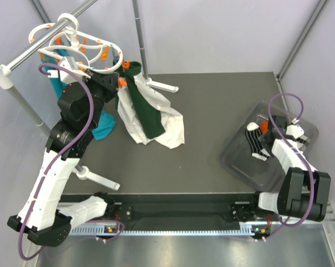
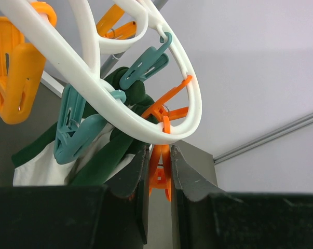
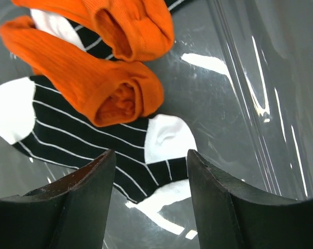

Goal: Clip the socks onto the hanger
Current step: Adjust the sock in the bin.

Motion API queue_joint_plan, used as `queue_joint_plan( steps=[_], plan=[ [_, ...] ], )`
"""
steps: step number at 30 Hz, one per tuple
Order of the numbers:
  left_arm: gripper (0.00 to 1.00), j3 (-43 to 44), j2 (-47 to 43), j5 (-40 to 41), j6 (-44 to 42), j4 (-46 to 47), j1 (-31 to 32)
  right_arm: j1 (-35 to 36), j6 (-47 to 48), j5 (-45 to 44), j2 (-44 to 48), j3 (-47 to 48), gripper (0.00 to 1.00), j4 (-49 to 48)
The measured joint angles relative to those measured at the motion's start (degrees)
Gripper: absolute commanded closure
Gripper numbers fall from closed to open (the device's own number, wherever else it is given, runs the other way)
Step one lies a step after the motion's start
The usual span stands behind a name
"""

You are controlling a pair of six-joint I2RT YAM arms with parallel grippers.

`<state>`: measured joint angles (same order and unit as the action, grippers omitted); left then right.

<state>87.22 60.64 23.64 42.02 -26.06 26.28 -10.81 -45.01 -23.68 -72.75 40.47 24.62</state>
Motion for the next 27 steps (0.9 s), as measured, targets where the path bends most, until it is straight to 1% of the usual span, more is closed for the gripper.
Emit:
queue_joint_plan(
  steps=[13,17,20,22,23,25,26,27],
  plan=[
    [1.0,0.0,1.33,-0.24,3.02,-0.22,-0.11,-0.96,-0.11,0.42,-5.62,-1.2,0.42,-4.76],
    [1.0,0.0,1.49,-0.22,3.54,-0.22,-0.15,-1.42,-0.07,0.76,-6.73,-1.92,0.43,-5.77],
    [1.0,0.0,1.49,-0.22,3.74,-0.22,-0.17,-1.44,-0.09,0.98,-7.1,-2.32,0.46,-6.32],
    [1.0,-0.02,1.49,-0.22,3.78,-0.22,-0.17,-1.44,-0.07,1.18,-7.26,-2.32,0.53,-6.71],
    [1.0,-0.02,1.49,-0.22,3.8,-0.2,-0.17,-1.46,-0.07,1.4,-7.3,-2.34,0.62,-6.97],
    [1.0,-0.42,1.33,-0.2,3.8,0.11,-0.17,-1.49,-0.09,2.03,-7.52,-2.34,0.73,-7.48],
    [1.0,-0.68,1.2,-0.2,3.8,0.24,-0.17,-1.49,-0.13,2.51,-7.72,-2.34,0.82,-7.8],
    [1.0,-1.03,1.03,-0.2,3.8,0.46,-0.22,-1.49,0.0,2.99,-7.93,-2.34,0.86,-8.07]
  ],
)
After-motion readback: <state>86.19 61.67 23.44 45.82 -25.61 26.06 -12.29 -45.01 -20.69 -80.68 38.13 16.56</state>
